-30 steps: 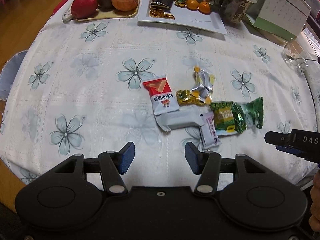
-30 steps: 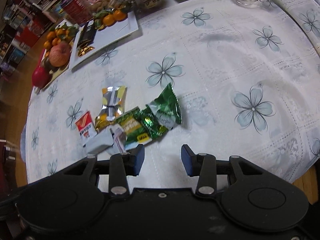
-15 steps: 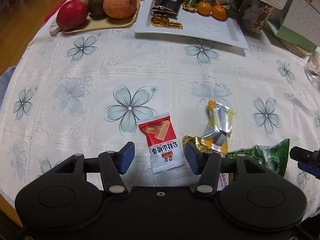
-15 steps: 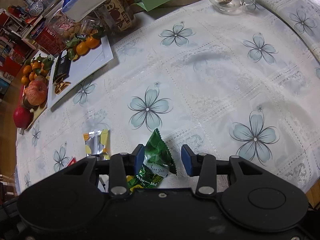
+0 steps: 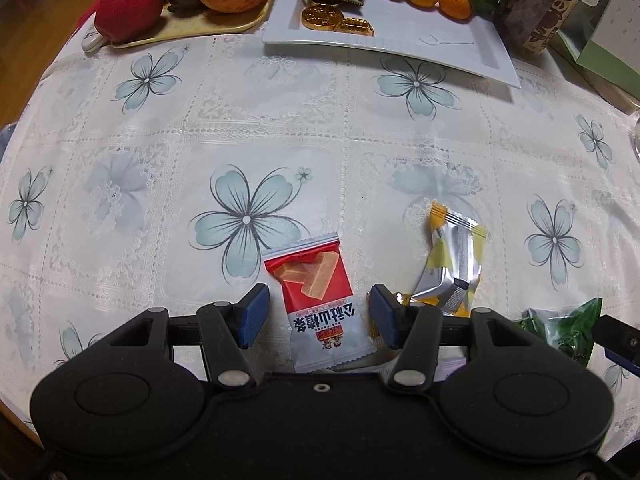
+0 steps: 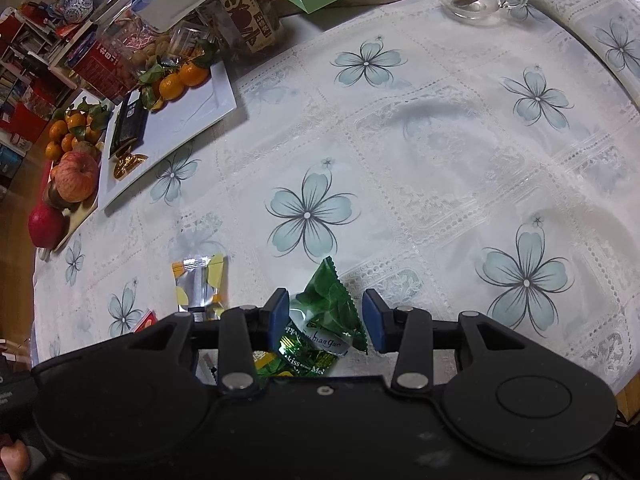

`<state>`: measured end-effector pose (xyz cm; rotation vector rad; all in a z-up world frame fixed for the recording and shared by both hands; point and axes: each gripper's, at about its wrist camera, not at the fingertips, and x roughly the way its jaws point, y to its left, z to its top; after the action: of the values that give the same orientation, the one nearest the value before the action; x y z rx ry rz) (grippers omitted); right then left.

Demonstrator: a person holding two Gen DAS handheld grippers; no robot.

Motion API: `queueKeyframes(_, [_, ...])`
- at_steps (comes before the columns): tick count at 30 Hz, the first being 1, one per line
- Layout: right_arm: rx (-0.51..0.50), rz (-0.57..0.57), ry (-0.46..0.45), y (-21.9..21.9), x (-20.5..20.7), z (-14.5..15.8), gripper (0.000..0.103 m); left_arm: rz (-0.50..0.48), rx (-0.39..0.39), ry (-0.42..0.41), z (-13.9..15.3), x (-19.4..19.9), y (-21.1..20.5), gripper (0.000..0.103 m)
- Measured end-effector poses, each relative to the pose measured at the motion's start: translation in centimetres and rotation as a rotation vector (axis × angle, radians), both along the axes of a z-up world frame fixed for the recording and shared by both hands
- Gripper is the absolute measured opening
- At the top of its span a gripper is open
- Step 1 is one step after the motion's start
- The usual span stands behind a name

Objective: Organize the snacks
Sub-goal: 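Grasp the green packet with the right tool while the left grasps the red-white packet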

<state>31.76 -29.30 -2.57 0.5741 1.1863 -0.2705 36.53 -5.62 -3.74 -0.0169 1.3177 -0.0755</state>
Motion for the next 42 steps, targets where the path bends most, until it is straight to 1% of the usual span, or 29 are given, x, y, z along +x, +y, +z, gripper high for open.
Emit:
queueKeyframes(6, [0.003,0.006,0.002,-0.1,0.0,-0.1,0.044,0.029,0.025,0.034,-0.9,0.6,-0.3,0.059])
queueKeyframes(8, [0.005,0.004,0.002,-0.3,0.0,-0.1,0.044,0.033,0.034,0.061,-1.3,0.7,-0.2,0.059])
queueKeyframes(9, [0.008,0.0,0.003,-0.5,0.0,-0.1,0.044,0.035,0.028,0.081,-1.6,0.6,0.1,0.06])
queueKeyframes(10, [0.01,-0.006,0.005,-0.6,0.0,-0.2,0.044,0.036,0.019,0.072,-1.5,0.5,0.3,0.059])
queueKeyframes(16, [0.009,-0.036,0.023,-1.0,0.1,-0.7,0.044,0.019,0.018,0.099,-1.7,-0.5,1.7,0.058])
queueKeyframes(22, [0.008,-0.005,0.043,0.2,0.6,-1.5,0.044,0.012,0.016,0.123,-1.8,-1.3,3.6,0.058])
queueKeyframes(23, [0.009,-0.001,0.048,0.4,0.7,-1.7,0.045,0.014,0.015,0.128,-1.8,-1.3,3.9,0.058])
queueKeyframes(31, [-0.04,0.03,0.081,2.0,1.6,-2.9,0.047,0.028,-0.014,0.147,-2.1,-1.0,5.5,0.058])
queueKeyframes(33, [-0.041,0.032,0.089,2.2,1.8,-3.3,0.047,0.029,-0.02,0.136,-1.5,-1.2,5.1,0.057])
queueKeyframes(37, [0.01,0.015,0.117,2.0,1.9,-4.1,0.048,-0.001,-0.01,0.078,-0.2,-0.8,4.2,0.057])
queueKeyframes(40, [0.014,0.021,0.12,1.9,1.9,-3.9,0.046,-0.041,0.039,0.014,0.6,-0.8,3.0,0.057])
queueKeyframes(42, [0.022,0.027,0.123,1.8,1.9,-3.8,0.041,-0.074,0.087,-0.028,0.8,-1.0,2.3,0.057])
